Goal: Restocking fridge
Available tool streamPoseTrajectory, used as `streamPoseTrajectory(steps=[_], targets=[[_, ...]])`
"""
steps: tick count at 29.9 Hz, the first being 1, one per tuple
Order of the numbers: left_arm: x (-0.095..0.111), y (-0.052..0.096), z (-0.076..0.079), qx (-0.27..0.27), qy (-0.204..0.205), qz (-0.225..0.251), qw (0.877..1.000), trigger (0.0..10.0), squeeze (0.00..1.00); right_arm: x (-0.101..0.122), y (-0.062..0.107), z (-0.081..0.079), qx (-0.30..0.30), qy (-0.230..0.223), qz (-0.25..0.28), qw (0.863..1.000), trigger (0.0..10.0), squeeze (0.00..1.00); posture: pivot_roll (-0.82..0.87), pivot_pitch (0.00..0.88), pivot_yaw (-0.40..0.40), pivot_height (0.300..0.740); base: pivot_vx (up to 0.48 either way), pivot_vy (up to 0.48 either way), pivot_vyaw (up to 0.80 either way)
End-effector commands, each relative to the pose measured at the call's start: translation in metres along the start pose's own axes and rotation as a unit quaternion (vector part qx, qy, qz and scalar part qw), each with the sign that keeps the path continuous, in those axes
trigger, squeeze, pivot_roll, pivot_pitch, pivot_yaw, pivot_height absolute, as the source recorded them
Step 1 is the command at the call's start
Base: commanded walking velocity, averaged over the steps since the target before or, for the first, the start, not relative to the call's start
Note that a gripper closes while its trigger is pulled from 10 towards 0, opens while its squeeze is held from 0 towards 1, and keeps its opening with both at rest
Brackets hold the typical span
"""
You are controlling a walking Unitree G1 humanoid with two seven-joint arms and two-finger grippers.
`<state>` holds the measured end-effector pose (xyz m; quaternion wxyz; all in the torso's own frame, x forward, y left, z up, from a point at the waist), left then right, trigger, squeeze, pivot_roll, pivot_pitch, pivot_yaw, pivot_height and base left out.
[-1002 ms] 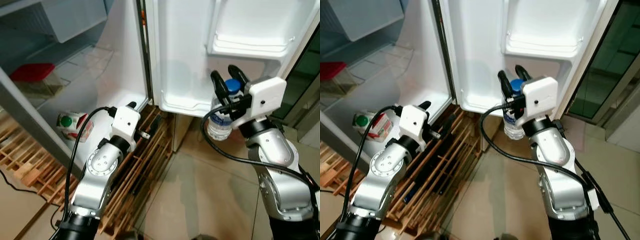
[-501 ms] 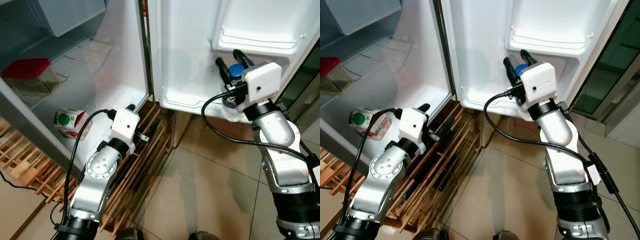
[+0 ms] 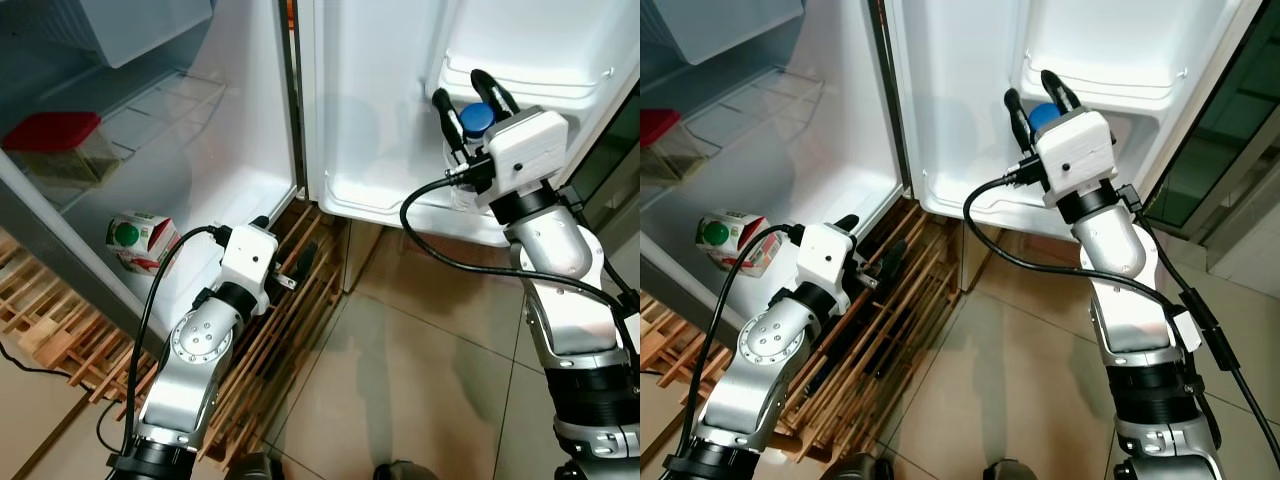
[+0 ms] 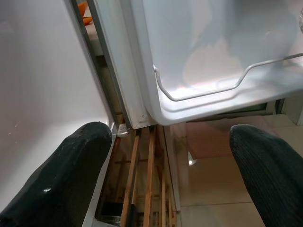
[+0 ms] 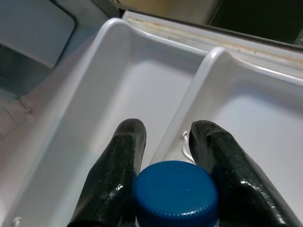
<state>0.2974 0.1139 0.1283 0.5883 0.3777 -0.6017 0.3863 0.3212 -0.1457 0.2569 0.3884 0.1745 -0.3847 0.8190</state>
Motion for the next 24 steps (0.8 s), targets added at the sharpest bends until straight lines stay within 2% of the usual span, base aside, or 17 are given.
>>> streamPoseTrajectory(steps=[1,7,15,22,24], targets=[[0.002,0.003,-0.002,0.011,-0.003,0.005,1.0,10.0,0.0,0.003,-0.002,0.01,-0.011,0.029,0.023,0.999,0.0,0.0,0.07,0.117,0.037,0.732,0.0,0.0,0.0],[0.004,0.006,-0.006,0.02,-0.004,0.009,1.0,10.0,0.0,-0.01,0.003,0.011,-0.002,0.06,0.024,0.998,0.0,0.0,0.09,0.12,0.039,0.732,0.0,0.0,0.0],[0.005,0.008,-0.006,0.024,-0.004,0.012,1.0,10.0,0.0,-0.018,0.009,0.011,-0.002,0.076,0.034,0.997,0.0,0.0,0.09,0.124,0.04,0.732,0.0,0.0,0.0],[0.008,0.008,-0.005,0.021,-0.004,0.014,1.0,10.0,0.0,-0.035,0.016,0.016,-0.028,0.064,0.01,0.997,0.0,0.0,0.08,0.135,0.048,0.732,0.0,0.0,0.0],[0.009,0.007,-0.005,0.019,-0.005,0.015,1.0,10.0,0.0,-0.043,0.019,0.017,-0.044,0.044,-0.01,0.998,0.0,0.0,0.08,0.138,0.048,0.732,0.0,0.0,0.0]])
Point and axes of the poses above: a point about 5 cm out from each wrist's last joint towards the gripper, its own y axis pointing back from the gripper into the wrist, its own x axis along the axis of the wrist's last joint, z = x × y, the point moved 2 cm from there along -y, pointing out of the wrist towards the gripper, and after that the axes turned 11 degrees about y, right-handed, at the moved point
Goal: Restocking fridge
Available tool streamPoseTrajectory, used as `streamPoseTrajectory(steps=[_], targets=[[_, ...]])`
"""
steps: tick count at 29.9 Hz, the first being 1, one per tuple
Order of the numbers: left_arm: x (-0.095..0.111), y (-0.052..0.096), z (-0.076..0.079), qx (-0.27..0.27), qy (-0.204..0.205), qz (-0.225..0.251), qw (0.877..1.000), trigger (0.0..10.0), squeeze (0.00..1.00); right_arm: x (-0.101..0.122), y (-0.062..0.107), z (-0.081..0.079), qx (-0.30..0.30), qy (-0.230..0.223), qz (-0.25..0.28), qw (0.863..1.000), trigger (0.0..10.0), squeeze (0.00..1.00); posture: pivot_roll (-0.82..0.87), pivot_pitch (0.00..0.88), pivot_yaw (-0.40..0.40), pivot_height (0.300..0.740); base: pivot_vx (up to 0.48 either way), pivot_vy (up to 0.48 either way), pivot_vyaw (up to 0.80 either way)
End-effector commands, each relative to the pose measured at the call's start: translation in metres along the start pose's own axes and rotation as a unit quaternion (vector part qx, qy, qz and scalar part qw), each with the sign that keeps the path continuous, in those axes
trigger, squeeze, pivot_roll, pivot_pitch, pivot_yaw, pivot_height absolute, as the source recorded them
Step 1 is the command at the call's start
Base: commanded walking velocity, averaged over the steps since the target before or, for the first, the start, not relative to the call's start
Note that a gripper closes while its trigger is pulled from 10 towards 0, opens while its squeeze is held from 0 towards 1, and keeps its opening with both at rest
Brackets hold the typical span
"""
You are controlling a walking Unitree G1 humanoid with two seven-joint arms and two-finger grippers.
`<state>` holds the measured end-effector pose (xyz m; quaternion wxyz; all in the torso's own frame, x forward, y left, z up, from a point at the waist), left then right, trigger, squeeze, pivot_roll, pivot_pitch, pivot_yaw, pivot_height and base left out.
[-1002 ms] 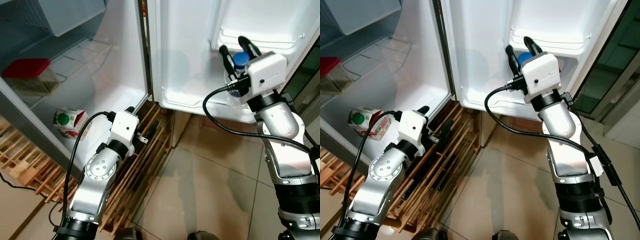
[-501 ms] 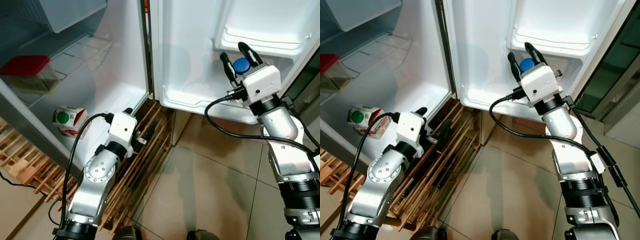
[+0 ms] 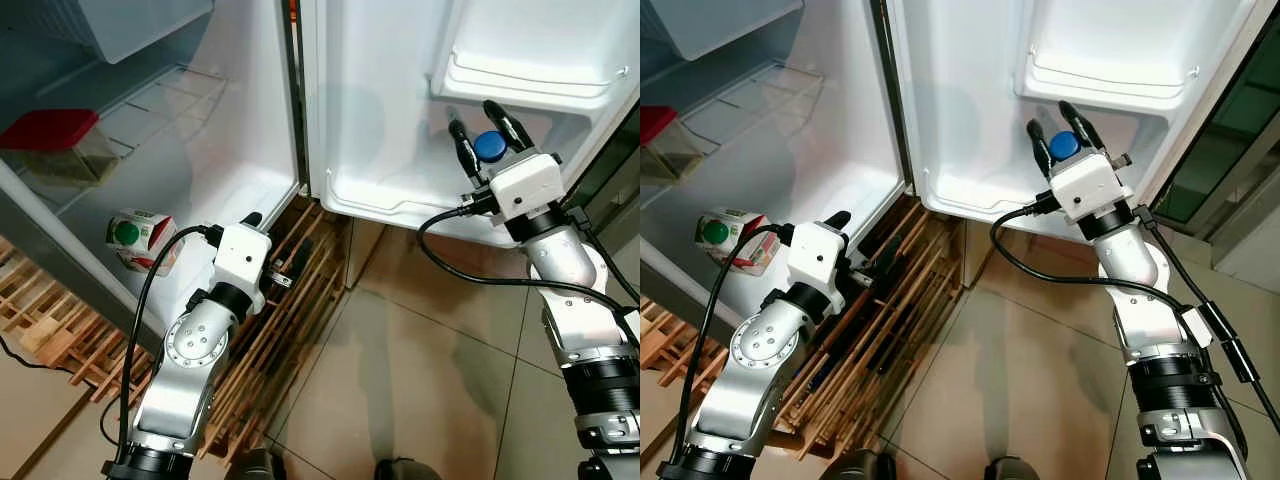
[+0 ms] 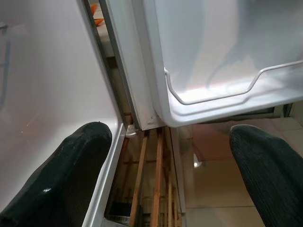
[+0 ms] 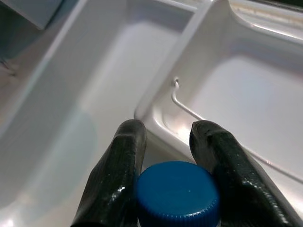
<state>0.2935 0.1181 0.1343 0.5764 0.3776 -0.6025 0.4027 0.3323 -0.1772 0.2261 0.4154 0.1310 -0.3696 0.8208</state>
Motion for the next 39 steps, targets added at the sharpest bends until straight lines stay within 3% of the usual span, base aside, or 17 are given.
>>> streamPoseTrajectory(steps=[1,3,6,12,13,14,15,18,19,20,39], targets=[[0.003,0.002,-0.002,0.005,-0.003,0.001,1.0,10.0,0.0,-0.005,0.0,0.013,-0.043,-0.017,-0.011,0.999,0.0,0.0,0.08,0.138,0.048,0.732,0.0,0.0,0.0],[0.003,0.002,-0.003,0.005,-0.003,0.001,1.0,10.0,0.0,-0.006,0.0,0.014,-0.047,-0.023,-0.014,0.999,0.0,0.0,0.08,0.141,0.049,0.732,0.0,0.0,0.0],[0.004,0.003,-0.003,0.003,-0.005,0.001,1.0,10.0,0.0,-0.024,0.004,0.021,-0.097,-0.079,-0.065,0.99,0.0,0.0,0.09,0.145,0.052,0.732,0.0,0.0,0.0],[0.005,0.003,-0.002,0.001,-0.006,0.0,1.0,10.0,0.0,-0.048,0.01,0.027,-0.14,-0.142,-0.133,0.971,0.0,0.0,0.08,0.15,0.057,0.732,0.0,0.0,0.0],[0.005,0.002,-0.002,0.0,-0.006,0.0,1.0,10.0,0.0,-0.053,0.012,0.027,-0.145,-0.148,-0.148,0.967,7.1,0.0,0.08,0.15,0.057,0.732,0.0,0.0,0.0],[0.005,0.002,-0.002,0.0,-0.006,0.0,1.0,10.0,0.0,-0.057,0.014,0.027,-0.148,-0.151,-0.158,0.964,7.1,0.0,0.08,0.15,0.057,0.732,0.0,0.0,0.0],[0.005,0.002,-0.001,0.0,-0.006,0.0,1.0,10.0,0.0,-0.061,0.016,0.027,-0.153,-0.155,-0.17,0.961,10.0,0.0,0.08,0.152,0.057,0.732,0.0,0.0,0.0],[0.005,0.002,-0.001,-0.001,-0.007,0.0,1.0,10.0,0.0,-0.068,0.019,0.028,-0.162,-0.162,-0.193,0.954,10.0,0.0,0.08,0.153,0.057,0.732,0.0,0.0,0.0],[0.005,0.002,-0.001,-0.001,-0.007,-0.001,1.0,10.0,0.0,-0.069,0.02,0.028,-0.163,-0.158,-0.197,0.954,10.0,0.94,0.08,0.153,0.057,0.732,0.0,0.0,0.0],[0.005,0.002,0.0,-0.002,-0.007,-0.001,1.0,10.0,0.0,-0.07,0.02,0.028,-0.163,-0.156,-0.2,0.953,10.0,1.0,0.08,0.153,0.057,0.732,0.0,0.0,0.0],[0.004,0.002,0.001,0.001,-0.006,-0.003,1.0,10.0,0.0,-0.061,0.019,0.031,-0.167,-0.103,-0.183,0.963,10.0,1.0,0.08,0.156,0.05,0.732,0.0,0.0,0.0]])
Point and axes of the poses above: a point about 5 cm out from each wrist's last joint towards the gripper, its own y axis pointing back from the gripper into the wrist, its own x axis along the axis of the wrist's last joint, z = x × y, the point moved 2 cm from there along -y, pointing out of the wrist towards the gripper, and after that the axes turned 11 degrees about y, right-handed, at the moved point
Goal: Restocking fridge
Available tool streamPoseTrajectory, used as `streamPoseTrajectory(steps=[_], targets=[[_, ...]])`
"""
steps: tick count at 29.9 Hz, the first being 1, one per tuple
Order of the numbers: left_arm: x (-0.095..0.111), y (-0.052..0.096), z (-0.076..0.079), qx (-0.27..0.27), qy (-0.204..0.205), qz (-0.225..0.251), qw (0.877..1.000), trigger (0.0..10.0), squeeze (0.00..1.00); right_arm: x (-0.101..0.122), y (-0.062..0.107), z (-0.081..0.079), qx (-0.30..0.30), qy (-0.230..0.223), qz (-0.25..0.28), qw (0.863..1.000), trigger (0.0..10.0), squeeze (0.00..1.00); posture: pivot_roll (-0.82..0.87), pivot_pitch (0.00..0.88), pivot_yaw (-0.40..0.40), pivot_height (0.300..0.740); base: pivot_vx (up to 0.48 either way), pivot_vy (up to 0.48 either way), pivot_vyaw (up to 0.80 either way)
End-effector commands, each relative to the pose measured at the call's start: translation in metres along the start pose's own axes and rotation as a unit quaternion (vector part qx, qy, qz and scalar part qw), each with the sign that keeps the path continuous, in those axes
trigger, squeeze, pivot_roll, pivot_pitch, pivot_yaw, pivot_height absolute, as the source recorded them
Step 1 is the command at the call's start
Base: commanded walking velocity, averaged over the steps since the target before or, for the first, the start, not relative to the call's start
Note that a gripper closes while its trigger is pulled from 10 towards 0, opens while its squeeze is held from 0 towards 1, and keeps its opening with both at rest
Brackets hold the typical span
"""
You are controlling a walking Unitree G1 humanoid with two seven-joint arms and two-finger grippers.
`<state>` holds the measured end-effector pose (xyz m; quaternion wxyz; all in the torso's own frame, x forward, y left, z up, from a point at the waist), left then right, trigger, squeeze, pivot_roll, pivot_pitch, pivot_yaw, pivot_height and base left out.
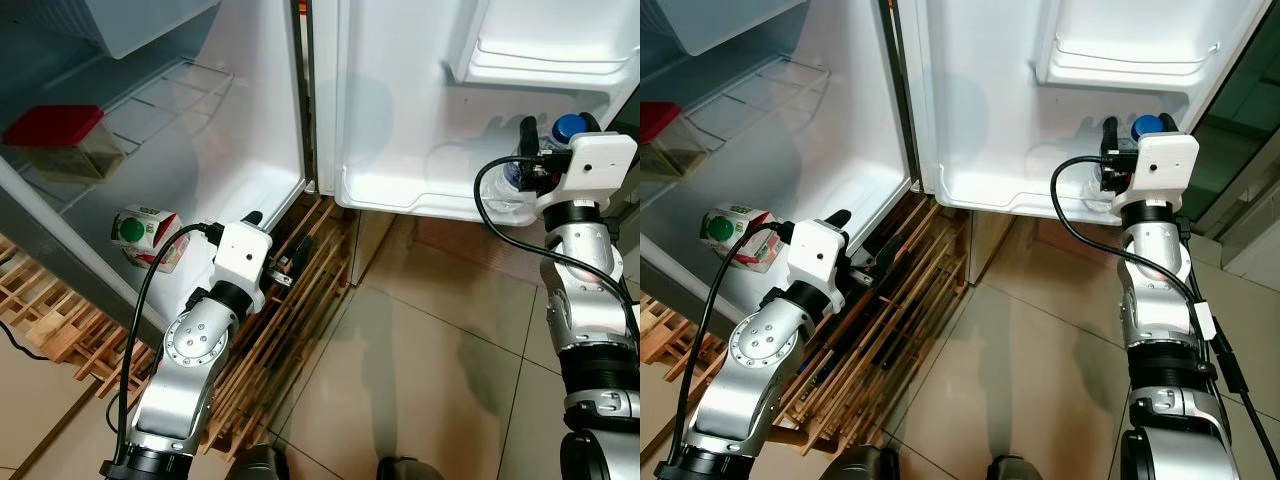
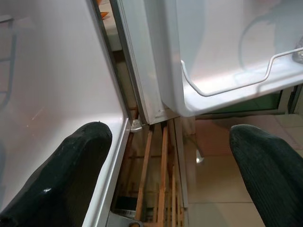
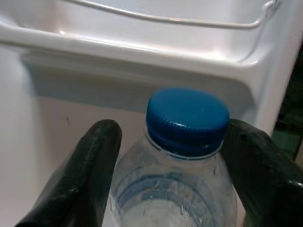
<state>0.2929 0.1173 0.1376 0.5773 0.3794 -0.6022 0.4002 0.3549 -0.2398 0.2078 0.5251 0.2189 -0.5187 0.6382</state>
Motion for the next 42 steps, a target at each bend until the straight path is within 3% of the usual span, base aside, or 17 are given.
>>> streamPoseTrajectory(steps=[1,5,18,22,23,29,30,35,36,38,42], targets=[[0.001,0.002,0.0,0.002,-0.005,0.0,1.0,10.0,0.0,0.0,0.003,0.003,-0.006,0.018,0.003,1.0,10.0,1.0,0.08,0.156,0.05,0.732,0.0,0.0,0.0],[0.001,0.001,0.0,0.003,-0.005,0.0,1.0,10.0,0.0,0.006,0.002,0.006,-0.017,0.038,0.016,0.999,10.0,1.0,0.07,0.153,0.049,0.732,0.0,0.0,0.0],[0.0,0.0,0.002,0.001,-0.005,0.001,1.0,10.0,0.0,0.023,0.011,-0.003,-0.024,0.022,0.028,0.999,10.0,1.0,0.07,0.142,0.042,0.732,0.0,0.0,0.0],[-0.001,0.0,0.002,0.002,-0.005,0.0,1.0,10.0,0.0,0.029,0.025,-0.01,-0.031,0.008,0.022,0.999,10.0,1.0,0.07,0.136,0.034,0.732,0.0,0.0,0.0],[-0.002,0.0,0.001,0.004,-0.006,-0.001,1.0,10.0,0.0,0.032,0.041,-0.021,-0.018,0.0,0.014,1.0,10.0,1.0,0.06,0.131,0.034,0.732,0.0,0.0,0.0],[-0.004,-0.003,0.0,0.004,-0.009,-0.005,1.0,10.0,0.0,0.025,0.064,-0.035,0.002,0.005,-0.017,1.0,10.0,1.0,0.05,0.117,0.034,0.732,0.0,0.0,0.0],[-0.004,-0.003,-0.001,0.005,-0.011,-0.007,1.0,10.0,0.0,0.024,0.069,-0.036,0.002,0.008,-0.021,1.0,10.0,0.0,0.05,0.116,0.033,0.732,0.0,0.0,0.0],[-0.009,-0.007,-0.005,0.015,-0.023,-0.02,0.999,10.0,0.0,0.012,0.105,-0.047,0.045,0.011,-0.065,0.997,10.0,0.0,0.04,0.095,0.027,0.732,0.0,0.0,0.0],[-0.009,-0.007,-0.005,0.015,-0.023,-0.02,0.999,10.0,0.0,0.012,0.105,-0.047,0.045,0.011,-0.065,0.997,10.0,0.0,0.04,0.095,0.027,0.732,0.0,0.0,0.0],[-0.014,-0.007,-0.009,0.026,-0.032,-0.029,0.999,10.0,0.0,0.001,0.127,-0.055,0.079,-0.009,-0.1,0.992,10.0,0.0,0.03,0.088,0.027,0.732,0.0,0.0,0.0],[-0.018,-0.005,-0.011,0.034,-0.037,-0.034,0.998,10.0,0.0,-0.01,0.141,-0.06,0.088,-0.019,-0.135,0.987,10.0,0.0,0.03,0.075,0.024,0.732,0.0,0.0,0.0]])
Point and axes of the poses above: a point about 5 cm out from each wrist's last joint towards the gripper, its own y axis pointing back from the gripper into the wrist, its own x axis along the axis of the wrist's last joint, z = x × y, the point moved 2 cm from there along -y, pointing out of the wrist towards the gripper, and after that the axes turned 11 degrees about y, right-handed, at the moved point
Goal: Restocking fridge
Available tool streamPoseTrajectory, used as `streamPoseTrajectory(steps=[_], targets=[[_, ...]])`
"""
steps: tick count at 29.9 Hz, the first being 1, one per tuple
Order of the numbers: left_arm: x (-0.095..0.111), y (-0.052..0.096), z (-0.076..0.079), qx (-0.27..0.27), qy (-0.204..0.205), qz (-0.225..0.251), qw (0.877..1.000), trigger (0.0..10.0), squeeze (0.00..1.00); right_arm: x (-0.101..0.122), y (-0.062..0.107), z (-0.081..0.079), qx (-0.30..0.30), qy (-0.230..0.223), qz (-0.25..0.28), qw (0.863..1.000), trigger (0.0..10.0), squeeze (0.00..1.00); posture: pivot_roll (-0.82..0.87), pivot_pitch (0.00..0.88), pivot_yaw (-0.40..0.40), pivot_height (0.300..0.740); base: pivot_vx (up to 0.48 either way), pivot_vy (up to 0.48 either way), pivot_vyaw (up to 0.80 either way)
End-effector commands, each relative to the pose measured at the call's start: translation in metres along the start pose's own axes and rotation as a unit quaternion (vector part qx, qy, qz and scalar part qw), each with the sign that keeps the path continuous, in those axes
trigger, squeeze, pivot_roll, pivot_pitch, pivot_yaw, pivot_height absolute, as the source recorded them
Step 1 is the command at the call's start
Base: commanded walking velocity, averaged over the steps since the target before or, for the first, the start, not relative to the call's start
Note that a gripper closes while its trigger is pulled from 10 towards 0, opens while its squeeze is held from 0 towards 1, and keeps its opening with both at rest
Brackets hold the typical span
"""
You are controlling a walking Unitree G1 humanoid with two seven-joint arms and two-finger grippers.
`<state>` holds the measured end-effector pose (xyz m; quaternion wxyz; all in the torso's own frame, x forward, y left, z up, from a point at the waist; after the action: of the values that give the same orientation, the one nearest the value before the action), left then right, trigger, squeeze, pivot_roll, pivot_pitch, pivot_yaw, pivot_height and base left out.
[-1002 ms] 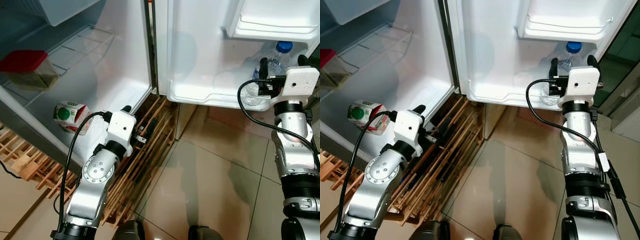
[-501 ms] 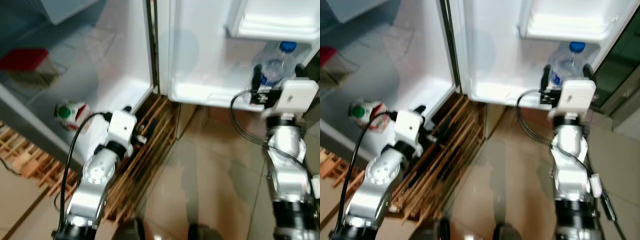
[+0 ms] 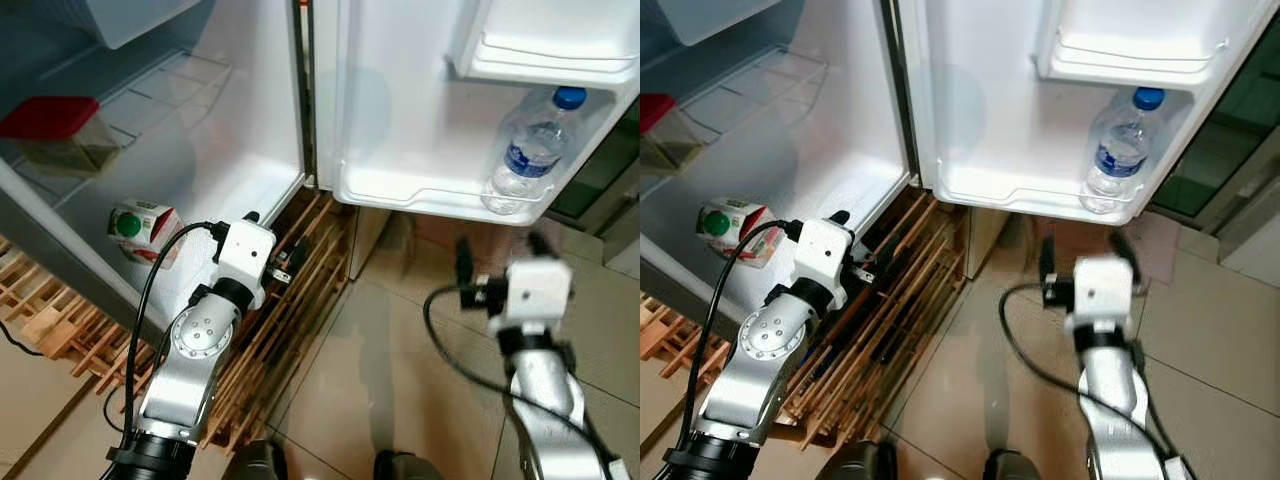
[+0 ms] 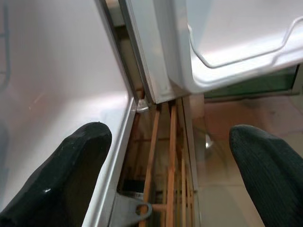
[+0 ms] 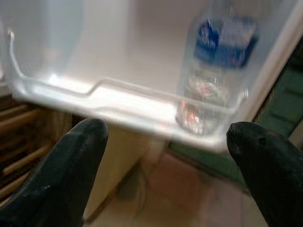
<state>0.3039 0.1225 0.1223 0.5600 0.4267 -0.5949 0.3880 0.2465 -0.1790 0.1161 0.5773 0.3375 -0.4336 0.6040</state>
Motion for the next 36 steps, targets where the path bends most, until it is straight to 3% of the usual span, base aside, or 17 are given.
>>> streamPoseTrajectory(steps=[1,4,8,14,24,29,36], targets=[[-0.003,0.002,-0.001,0.006,-0.007,-0.005,1.0,10.0,0.0,-0.002,-0.001,-0.002,0.0,-0.018,-0.01,1.0,10.0,0.0,0.03,0.072,0.026,0.732,0.0,0.0,0.0],[-0.004,-0.003,0.002,0.005,-0.01,-0.005,1.0,10.0,0.0,-0.006,-0.005,-0.004,-0.002,-0.034,-0.017,0.999,10.0,0.0,0.03,0.064,0.028,0.732,0.0,0.0,0.0],[0.0,-0.014,0.003,0.013,0.029,0.001,1.0,10.0,0.0,-0.017,-0.012,0.0,-0.045,-0.095,-0.045,0.993,10.0,0.0,0.02,0.045,0.033,0.732,0.0,0.0,0.0],[-0.001,-0.018,0.002,0.013,0.033,-0.003,0.999,10.0,0.0,-0.014,-0.01,-0.011,-0.013,-0.081,-0.035,0.996,10.0,0.0,0.02,0.044,0.041,0.732,0.0,0.0,0.0],[0.0,-0.022,0.003,0.015,0.044,-0.001,0.999,10.0,0.0,-0.016,-0.016,-0.015,0.0,-0.081,-0.032,0.996,10.0,0.0,0.02,0.039,0.037,0.732,0.0,0.0,0.0],[-0.003,-0.022,0.0,0.019,0.058,-0.01,0.998,10.0,0.0,-0.015,-0.018,-0.007,-0.022,-0.103,-0.042,0.994,10.0,0.0,0.03,0.043,0.035,0.732,0.0,0.0,0.0],[-0.021,-0.012,-0.019,0.057,0.101,-0.038,0.993,10.0,0.0,-0.024,0.001,0.005,-0.042,-0.109,-0.065,0.991,10.0,0.0,0.02,0.054,0.036,0.732,-0.125,0.0,0.0]])
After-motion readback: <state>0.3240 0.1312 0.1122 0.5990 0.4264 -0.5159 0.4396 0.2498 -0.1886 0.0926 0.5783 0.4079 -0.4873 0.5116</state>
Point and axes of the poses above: a point about 5 cm out from each wrist's last joint towards the gripper, its own y axis pointing back from the gripper into the wrist, its own x axis along the axis of the wrist's last joint, z = x × y, the point moved 2 cm from there along -y, pointing out of the wrist towards the gripper, and after that the axes turned 11 degrees about y, right-handed, at the moved point
